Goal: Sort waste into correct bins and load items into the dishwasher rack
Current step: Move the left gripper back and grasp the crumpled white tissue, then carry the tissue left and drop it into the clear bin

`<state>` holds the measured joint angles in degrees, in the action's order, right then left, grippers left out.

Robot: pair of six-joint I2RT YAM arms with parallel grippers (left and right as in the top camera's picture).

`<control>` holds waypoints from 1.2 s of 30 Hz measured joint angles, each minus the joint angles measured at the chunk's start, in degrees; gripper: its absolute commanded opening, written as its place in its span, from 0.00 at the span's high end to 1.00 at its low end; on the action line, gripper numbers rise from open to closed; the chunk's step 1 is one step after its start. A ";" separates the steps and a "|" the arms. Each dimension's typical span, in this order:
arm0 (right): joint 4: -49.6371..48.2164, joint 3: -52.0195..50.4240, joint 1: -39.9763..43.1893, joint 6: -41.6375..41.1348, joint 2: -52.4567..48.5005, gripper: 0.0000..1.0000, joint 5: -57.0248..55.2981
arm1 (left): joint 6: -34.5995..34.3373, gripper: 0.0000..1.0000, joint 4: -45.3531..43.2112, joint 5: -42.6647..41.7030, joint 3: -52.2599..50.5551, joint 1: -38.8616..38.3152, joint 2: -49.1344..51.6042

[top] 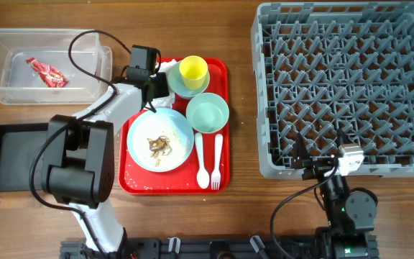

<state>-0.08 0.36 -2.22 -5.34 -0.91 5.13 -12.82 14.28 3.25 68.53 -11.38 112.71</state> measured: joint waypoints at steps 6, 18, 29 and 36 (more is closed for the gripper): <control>-0.02 0.00 0.00 0.00 0.00 0.00 0.00 | 0.15 0.96 1.01 0.17 0.00 0.00 -0.04; 0.00 0.00 0.00 0.00 0.00 0.00 0.00 | -2.95 0.96 6.75 4.24 -0.02 0.28 -13.05; 0.00 0.00 0.00 0.00 0.00 0.00 0.00 | -18.14 0.96 5.79 10.32 -0.02 10.97 -20.72; -0.02 0.00 0.00 0.00 0.00 0.00 0.00 | -35.85 0.96 4.50 11.10 -0.04 22.32 -20.79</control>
<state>-0.10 0.36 -2.22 -5.34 -0.91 5.13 -48.66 18.79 14.35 68.49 10.94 91.92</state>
